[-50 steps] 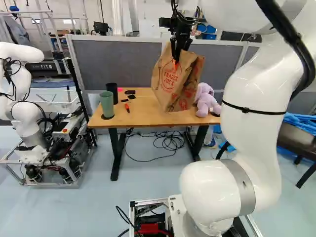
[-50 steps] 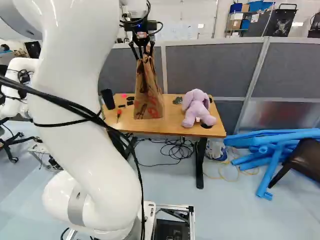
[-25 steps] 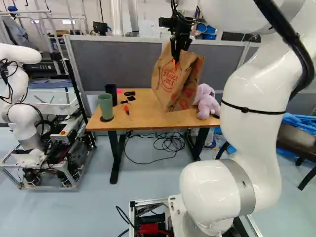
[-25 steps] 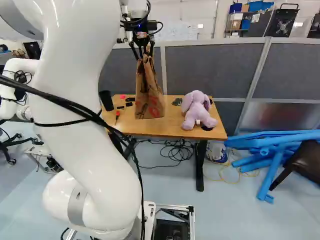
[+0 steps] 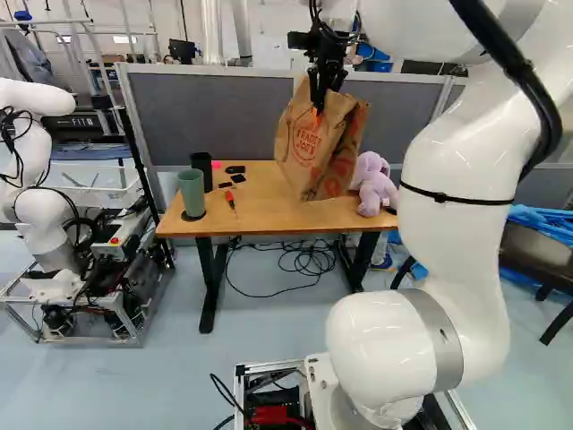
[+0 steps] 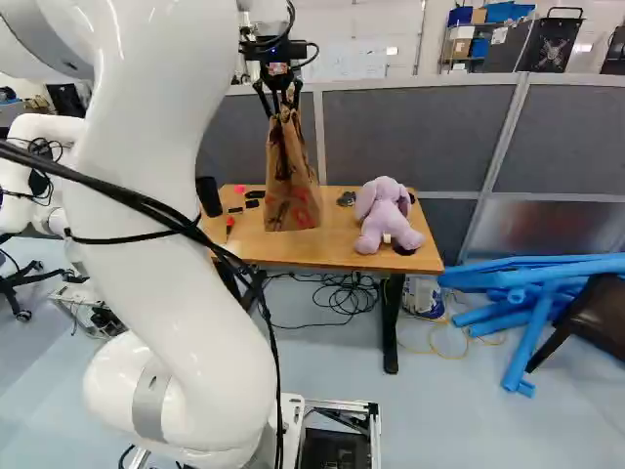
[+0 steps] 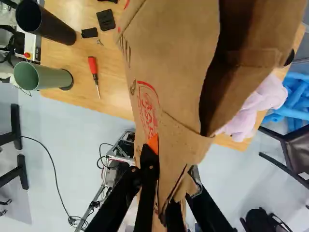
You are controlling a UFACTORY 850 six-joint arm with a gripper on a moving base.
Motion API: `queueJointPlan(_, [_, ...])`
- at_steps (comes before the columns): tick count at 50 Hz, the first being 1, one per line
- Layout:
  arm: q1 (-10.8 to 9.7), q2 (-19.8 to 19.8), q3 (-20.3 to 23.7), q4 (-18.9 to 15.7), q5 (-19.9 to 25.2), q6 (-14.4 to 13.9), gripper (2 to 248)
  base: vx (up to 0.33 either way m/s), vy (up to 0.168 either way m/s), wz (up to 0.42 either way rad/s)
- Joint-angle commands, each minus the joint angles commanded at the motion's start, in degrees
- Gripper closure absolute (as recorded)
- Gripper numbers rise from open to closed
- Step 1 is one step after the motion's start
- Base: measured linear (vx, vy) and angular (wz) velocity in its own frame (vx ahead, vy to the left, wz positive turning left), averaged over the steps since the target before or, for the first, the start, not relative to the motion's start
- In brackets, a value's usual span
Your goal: Pick up the bag on the ground and place it on the table
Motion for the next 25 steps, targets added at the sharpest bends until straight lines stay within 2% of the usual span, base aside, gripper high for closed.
queueJointPlan(25, [0.1,-3.2,-4.0,0.0,0.0,0.0,229,0.0,0.0,0.0])
